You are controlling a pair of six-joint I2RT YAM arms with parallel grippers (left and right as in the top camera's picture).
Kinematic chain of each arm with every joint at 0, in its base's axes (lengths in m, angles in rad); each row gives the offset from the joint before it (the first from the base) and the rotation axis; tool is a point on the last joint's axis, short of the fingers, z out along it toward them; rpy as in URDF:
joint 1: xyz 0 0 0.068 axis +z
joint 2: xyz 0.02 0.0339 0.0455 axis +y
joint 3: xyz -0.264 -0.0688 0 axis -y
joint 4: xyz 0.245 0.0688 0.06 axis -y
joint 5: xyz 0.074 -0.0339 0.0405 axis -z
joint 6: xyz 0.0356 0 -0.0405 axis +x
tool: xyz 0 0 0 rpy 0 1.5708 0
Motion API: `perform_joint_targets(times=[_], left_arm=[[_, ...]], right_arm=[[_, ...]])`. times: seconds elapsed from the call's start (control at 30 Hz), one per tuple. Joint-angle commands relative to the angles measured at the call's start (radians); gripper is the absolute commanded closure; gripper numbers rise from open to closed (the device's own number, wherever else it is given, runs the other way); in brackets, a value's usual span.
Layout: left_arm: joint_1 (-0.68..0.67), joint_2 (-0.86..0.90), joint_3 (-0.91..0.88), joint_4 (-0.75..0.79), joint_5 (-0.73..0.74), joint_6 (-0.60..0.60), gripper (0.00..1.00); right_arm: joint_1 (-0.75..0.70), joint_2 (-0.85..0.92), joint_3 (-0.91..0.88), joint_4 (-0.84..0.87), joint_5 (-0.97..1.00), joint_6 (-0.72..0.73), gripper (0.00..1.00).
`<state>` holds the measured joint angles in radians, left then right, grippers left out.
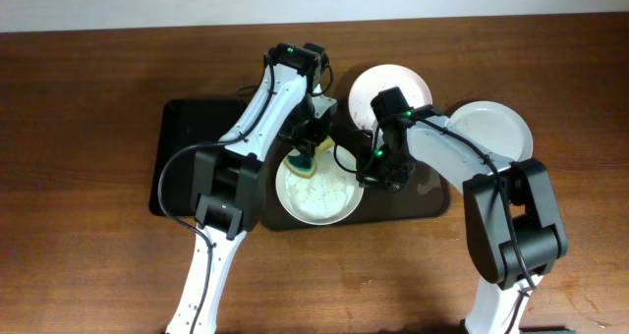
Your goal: Clean dirty plates on tray and stack at the side
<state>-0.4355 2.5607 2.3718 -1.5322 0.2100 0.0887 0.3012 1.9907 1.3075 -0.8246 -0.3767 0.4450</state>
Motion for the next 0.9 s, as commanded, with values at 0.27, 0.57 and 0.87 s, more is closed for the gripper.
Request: perform_joint_targets(times=[0.27,0.57,0.87], left_arm=[[-0.002,-0.002,-0.325,0.159,0.189,0.260,1.00],[0.070,-0.002,-0.116,0.208,-0.389,-0.280,1.00],[0.093,-0.003,0.477,-0.055,-0.512,-0.368,1.00]], right_arm=[[-0.007,0.013,-0.014,-0.009,0.006,-0.003,0.96],[-0.007,0.013,-0.014,-0.024,0.010,-0.021,0.96],[-0.007,0.003,0.007,-0.043,0.011,-0.117,0.96]])
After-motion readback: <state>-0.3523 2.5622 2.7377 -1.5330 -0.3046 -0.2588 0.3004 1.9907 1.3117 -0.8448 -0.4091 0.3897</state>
